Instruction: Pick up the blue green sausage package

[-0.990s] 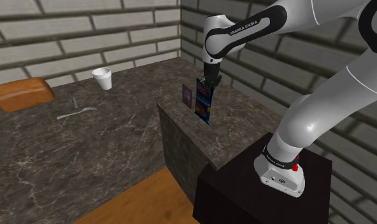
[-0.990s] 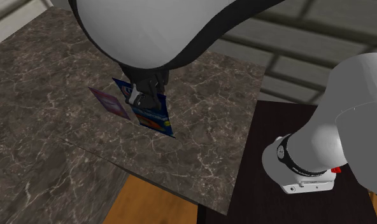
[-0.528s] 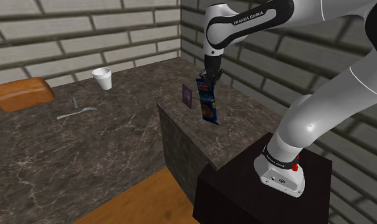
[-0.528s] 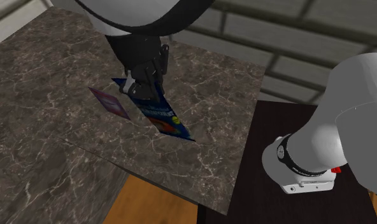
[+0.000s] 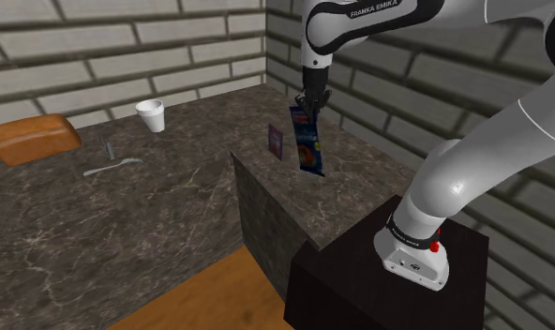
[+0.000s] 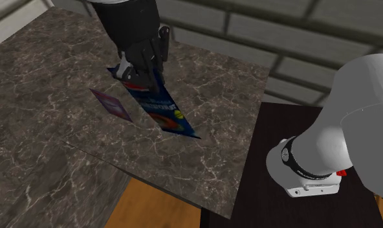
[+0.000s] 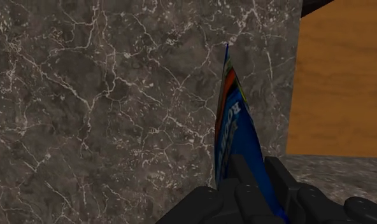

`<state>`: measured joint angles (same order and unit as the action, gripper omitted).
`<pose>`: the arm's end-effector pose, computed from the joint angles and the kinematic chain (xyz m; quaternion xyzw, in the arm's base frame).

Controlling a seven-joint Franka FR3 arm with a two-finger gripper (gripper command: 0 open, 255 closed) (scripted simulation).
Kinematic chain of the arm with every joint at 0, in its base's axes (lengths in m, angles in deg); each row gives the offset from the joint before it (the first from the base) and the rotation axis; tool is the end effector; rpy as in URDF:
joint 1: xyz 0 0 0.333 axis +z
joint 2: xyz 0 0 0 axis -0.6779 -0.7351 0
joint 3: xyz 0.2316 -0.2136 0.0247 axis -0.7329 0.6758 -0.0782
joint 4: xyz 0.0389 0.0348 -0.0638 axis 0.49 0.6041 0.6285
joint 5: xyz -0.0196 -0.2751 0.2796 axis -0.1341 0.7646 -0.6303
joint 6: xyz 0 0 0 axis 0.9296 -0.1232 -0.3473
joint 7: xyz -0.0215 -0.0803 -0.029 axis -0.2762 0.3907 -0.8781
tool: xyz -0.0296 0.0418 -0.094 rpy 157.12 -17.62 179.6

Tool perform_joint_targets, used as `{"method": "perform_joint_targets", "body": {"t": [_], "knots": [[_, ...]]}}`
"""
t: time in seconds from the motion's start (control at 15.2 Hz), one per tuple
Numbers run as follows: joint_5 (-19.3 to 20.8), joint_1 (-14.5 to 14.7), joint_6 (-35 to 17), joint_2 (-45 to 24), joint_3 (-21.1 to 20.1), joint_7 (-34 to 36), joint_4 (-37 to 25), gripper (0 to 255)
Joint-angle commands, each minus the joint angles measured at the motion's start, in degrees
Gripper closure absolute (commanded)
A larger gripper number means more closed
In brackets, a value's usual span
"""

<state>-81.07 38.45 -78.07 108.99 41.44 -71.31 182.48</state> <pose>0.4131 -0.0483 0.4826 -0.9867 0.1554 0.0473 0.0098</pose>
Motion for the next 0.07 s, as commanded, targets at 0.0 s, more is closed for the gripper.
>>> {"method": "perform_joint_targets", "body": {"t": [0.0], "knots": [[-0.03, 0.04, 0.52, -0.09, -0.05, 0.07, -0.61, 255]]}}
